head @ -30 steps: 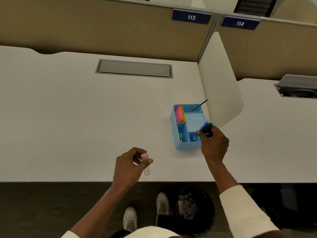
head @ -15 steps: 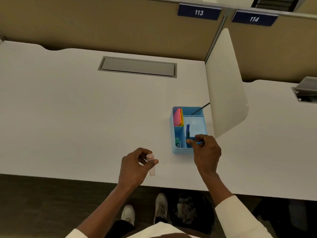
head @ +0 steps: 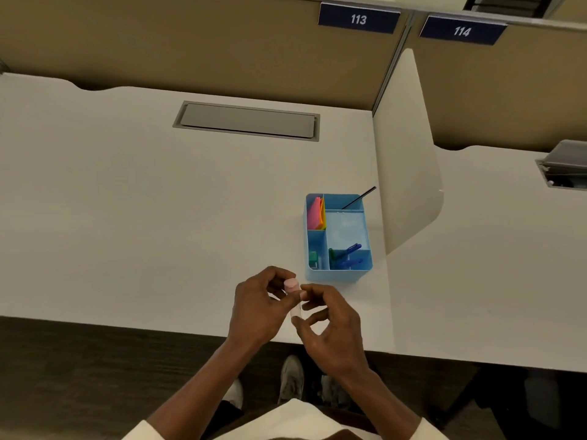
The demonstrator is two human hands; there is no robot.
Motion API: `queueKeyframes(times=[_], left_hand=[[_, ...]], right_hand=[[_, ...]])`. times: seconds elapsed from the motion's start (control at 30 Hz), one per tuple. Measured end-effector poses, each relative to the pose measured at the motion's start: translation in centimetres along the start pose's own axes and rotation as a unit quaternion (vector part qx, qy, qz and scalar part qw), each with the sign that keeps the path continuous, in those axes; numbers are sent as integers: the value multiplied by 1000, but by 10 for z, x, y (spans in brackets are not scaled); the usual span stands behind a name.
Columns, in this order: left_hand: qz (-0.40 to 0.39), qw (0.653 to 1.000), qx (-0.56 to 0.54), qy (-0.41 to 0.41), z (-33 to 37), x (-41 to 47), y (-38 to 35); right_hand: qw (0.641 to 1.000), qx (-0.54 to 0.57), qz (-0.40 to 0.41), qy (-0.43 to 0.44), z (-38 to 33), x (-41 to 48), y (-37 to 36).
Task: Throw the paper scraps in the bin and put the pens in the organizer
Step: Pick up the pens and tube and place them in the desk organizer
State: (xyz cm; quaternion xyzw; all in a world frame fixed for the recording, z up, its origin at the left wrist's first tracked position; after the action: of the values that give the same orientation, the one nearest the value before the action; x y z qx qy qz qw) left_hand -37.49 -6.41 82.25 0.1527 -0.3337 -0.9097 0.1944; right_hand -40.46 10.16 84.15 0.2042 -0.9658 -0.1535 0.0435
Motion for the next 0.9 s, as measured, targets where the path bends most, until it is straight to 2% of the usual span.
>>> queueKeyframes(times=[0.27, 0.4, 0.6, 0.77, 0.9], left_hand=[[-38, 999, -30, -5, 25, 8, -27], [-32, 996, -31, 75, 20, 24, -44], [-13, 983, -57, 175, -1, 46, -63], [14, 977, -19, 213, -9, 51, -65], [23, 971, -23, 239, -15, 51, -67]], right_hand=[[996, -4, 69, -47, 21, 3, 34], [991, -6, 126, -50, 32, 13, 72], [979, -34, 202, -11, 39, 33, 128], [973, -52, 225, 14, 39, 56, 149], [976, -64, 208, 18, 45, 71, 149]])
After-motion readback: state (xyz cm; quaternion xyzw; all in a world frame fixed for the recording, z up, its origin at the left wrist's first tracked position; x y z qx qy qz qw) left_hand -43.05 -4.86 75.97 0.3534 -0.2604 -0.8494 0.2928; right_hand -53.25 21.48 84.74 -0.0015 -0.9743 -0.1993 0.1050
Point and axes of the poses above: each hand's wrist, its own x-axis towards the middle knuckle, its own y-axis out of the back of the hand, z = x × y, the point moved 10 cm from there along x, towards the middle knuckle, and after that the axes turned 11 degrees about x, right-handed, at the moved point
